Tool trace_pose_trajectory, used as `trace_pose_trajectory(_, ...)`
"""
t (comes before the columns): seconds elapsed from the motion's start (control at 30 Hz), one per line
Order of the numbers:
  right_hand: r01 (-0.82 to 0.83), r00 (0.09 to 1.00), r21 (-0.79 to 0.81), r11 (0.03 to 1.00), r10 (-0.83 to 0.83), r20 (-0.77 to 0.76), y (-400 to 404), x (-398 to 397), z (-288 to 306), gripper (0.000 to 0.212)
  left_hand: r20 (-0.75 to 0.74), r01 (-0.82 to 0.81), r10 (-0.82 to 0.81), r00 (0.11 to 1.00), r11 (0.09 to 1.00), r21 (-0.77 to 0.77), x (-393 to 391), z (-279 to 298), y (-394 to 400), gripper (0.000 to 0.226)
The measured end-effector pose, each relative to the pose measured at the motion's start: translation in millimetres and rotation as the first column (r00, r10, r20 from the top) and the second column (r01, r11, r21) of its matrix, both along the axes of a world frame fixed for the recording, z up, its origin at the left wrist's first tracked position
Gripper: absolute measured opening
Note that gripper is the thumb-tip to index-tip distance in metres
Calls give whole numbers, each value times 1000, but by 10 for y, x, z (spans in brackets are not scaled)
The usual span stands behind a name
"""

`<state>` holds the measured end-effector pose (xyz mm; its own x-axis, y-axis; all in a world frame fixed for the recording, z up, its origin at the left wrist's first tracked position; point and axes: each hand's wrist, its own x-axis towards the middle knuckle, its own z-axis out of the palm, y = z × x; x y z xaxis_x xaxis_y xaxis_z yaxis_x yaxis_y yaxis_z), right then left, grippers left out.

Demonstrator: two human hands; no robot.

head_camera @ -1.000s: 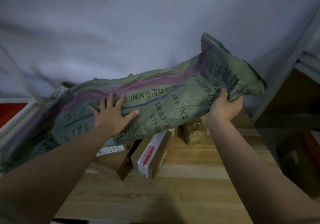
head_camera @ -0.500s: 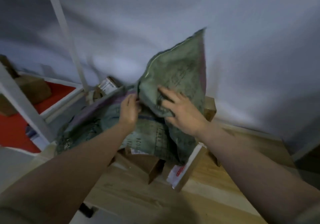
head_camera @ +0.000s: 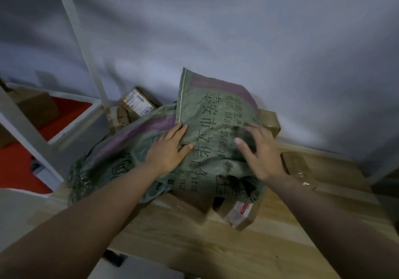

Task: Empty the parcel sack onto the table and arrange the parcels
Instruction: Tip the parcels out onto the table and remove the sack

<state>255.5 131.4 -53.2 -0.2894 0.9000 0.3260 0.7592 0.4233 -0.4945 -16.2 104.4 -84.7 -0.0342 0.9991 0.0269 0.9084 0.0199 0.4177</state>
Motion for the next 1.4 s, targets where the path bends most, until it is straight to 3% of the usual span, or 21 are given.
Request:
trace_pose_trajectory(0.03,180,972,-138,974,-197,-126,11,50,-26,80,-4,-1,1,1000,1000,9,-12,-28,2,71)
trace_pose_trajectory(0.07,248,901,-342,906,-346,-263,39,106,-65,85,-9,1,-1,1000,1000,20,-12,-36,5,71)
trace_pose_trajectory(0.13,110,712,-714,692,-556,-429,83,212,-139,80,-12,-7,7,1000,1000,25,6,-23,10,70)
trace_pose_trajectory(0.2,-67,621,-841,537,-638,-456,101,289,-182,92,-19,-27,27,999,999,42,15,-15,-10,70)
trace_pose_trajectory(0.23,-105,577,-846,523,-661,-480,97,296,-178,92,-18,-45,46,999,998,54,7,-14,-27,70)
trace_pose_trajectory(0.4,-263,329,-664,700,-581,-744,247,83,169,45,116,-211,202,972,975,71,-35,-13,-53,75)
trace_pose_trajectory(0.53,-256,156,-482,838,-456,-876,434,126,634,41,198,-298,256,946,928,225,277,303,111,66)
trace_pose_trajectory(0.67,-177,61,-413,894,-408,-911,502,717,871,44,149,-225,182,972,909,352,854,661,341,59)
trace_pose_trajectory(0.77,-83,54,-425,901,-422,-905,394,1323,792,41,75,-128,110,991,940,317,1423,671,456,58)
trace_pose_trajectory(0.87,99,86,-528,843,-536,-840,250,1866,566,39,4,-48,48,999,976,212,2003,483,482,57)
trace_pose_trajectory(1.03,384,245,-571,725,-677,-694,133,2360,235,47,-111,76,-71,991,996,41,2474,34,462,57)
trace_pose_trajectory(1.13,474,347,-498,726,-674,-652,156,2362,206,42,-131,127,-123,984,992,24,2519,-43,454,56)
trace_pose_trajectory(1.23,564,505,-352,747,-649,-569,239,2226,296,36,-137,111,-94,986,987,120,2461,-8,451,50)
trace_pose_trajectory(1.4,573,768,-23,819,-547,-333,439,1795,678,28,-431,137,-58,900,979,154,2150,361,596,44)
